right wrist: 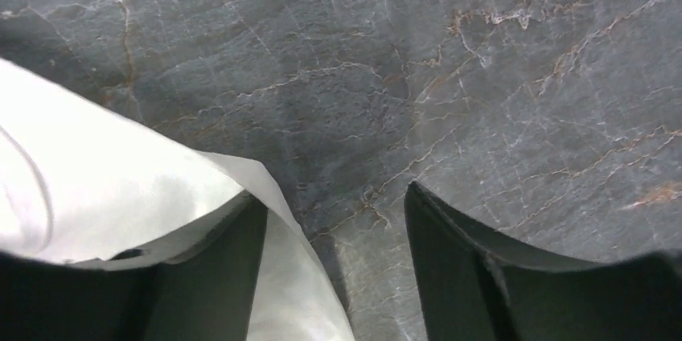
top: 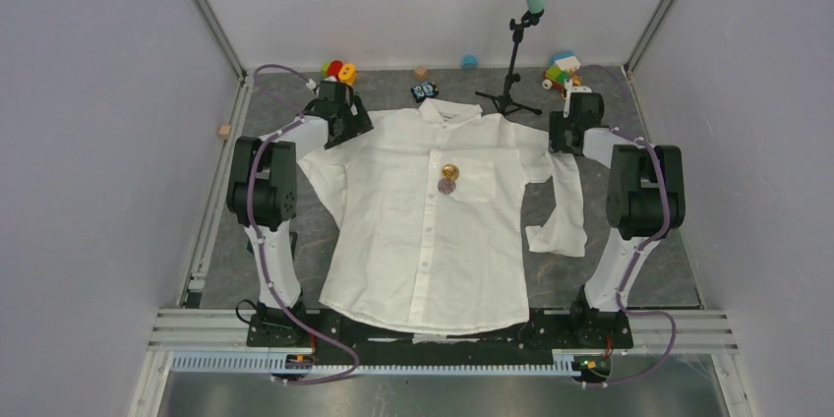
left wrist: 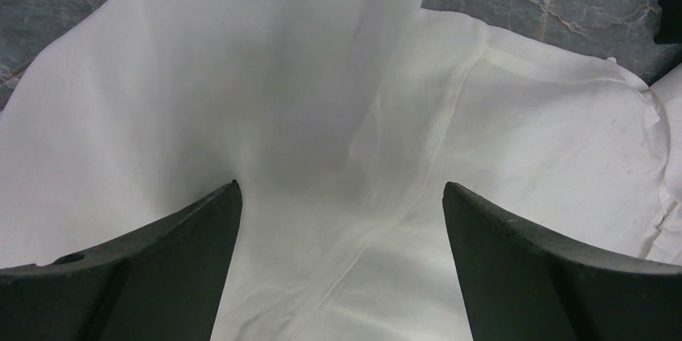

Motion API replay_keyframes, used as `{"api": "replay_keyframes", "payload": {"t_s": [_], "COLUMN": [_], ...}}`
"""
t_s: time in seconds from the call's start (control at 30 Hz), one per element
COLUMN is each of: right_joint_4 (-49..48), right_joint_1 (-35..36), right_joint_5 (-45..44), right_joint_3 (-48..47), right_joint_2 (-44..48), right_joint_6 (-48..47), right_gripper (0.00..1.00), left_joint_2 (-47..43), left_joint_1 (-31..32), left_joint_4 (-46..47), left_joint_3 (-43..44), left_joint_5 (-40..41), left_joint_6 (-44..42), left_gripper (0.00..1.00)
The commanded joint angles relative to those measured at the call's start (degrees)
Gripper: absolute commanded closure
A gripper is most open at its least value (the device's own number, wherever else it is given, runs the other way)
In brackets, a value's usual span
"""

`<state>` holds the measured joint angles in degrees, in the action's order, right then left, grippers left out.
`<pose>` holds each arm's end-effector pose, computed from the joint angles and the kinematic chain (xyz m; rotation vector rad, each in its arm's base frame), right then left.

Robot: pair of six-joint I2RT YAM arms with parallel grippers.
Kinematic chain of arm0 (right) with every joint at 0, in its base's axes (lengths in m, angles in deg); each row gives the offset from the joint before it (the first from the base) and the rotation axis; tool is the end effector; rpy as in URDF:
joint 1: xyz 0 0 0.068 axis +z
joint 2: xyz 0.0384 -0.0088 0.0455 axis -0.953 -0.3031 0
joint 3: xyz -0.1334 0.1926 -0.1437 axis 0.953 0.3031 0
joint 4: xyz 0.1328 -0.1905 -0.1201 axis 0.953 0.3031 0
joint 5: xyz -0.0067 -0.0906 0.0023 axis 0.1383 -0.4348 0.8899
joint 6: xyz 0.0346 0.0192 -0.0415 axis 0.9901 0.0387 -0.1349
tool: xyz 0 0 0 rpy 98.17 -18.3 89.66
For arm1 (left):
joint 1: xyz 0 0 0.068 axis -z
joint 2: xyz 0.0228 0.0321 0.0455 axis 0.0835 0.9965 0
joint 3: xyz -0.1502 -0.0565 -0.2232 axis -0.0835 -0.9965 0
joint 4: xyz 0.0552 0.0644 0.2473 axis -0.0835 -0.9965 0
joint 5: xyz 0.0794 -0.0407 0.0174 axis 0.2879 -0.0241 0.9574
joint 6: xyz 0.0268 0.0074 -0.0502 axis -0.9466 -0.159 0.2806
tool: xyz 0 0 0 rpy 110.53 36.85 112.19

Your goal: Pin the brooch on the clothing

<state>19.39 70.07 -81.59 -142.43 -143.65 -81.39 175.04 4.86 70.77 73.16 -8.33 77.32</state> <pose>0.4106 -0.0224 0.1527 0.1399 2.3963 -0.1950 0.4478 -0.0724 0.1640 -0.4710 2.3659 -0.2084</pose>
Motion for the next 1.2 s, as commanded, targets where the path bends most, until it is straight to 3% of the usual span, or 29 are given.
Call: {"api": "replay_keyframes", "payload": {"t_s": [0.0, 0.07, 0.37, 0.67, 0.97, 1.07, 1.17], "right_joint_4": [-0.11, 0.17, 4.64, 0.26, -15.54, -20.37, -22.52], "right_joint_1": [-0.48, -0.53, -0.97, -0.97, -0.88, -0.88, -0.88], "right_joint_5": [2.50, 3.76, 7.04, 3.39, -2.08, -3.03, -3.52], "right_joint_3": [-1.07, -0.64, 1.74, 14.69, 37.08, 43.63, 46.28], "right_joint_2": [4.50, 7.00, 21.24, 49.75, 77.13, 82.49, 85.57], "right_joint_6": [-0.48, -2.14, -1.37, -3.14, -4.60, -3.41, -2.76], "right_gripper": [0.18, 0.09, 0.04, 0.03, 0.02, 0.02, 0.02], "left_joint_2": [-6.49, -9.61, -27.77, -52.10, -76.78, -81.21, -81.81], "left_joint_1": [-0.60, -0.61, -0.60, -0.59, -0.60, -0.60, -0.60], "left_joint_4": [1.91, 2.90, -1.28, -10.35, -5.09, -2.19, -1.81], "left_joint_3": [-2.30, -3.30, -4.25, -6.24, -24.66, -31.55, -33.18], "left_joint_5": [-0.69, -0.93, 1.76, 4.52, 10.91, 12.69, 12.83], "left_joint_6": [-3.61, -4.52, -6.44, -11.45, -17.57, -17.87, -17.63], "left_gripper": [0.00, 0.00, 0.00, 0.00, 0.00, 0.00, 0.00]}}
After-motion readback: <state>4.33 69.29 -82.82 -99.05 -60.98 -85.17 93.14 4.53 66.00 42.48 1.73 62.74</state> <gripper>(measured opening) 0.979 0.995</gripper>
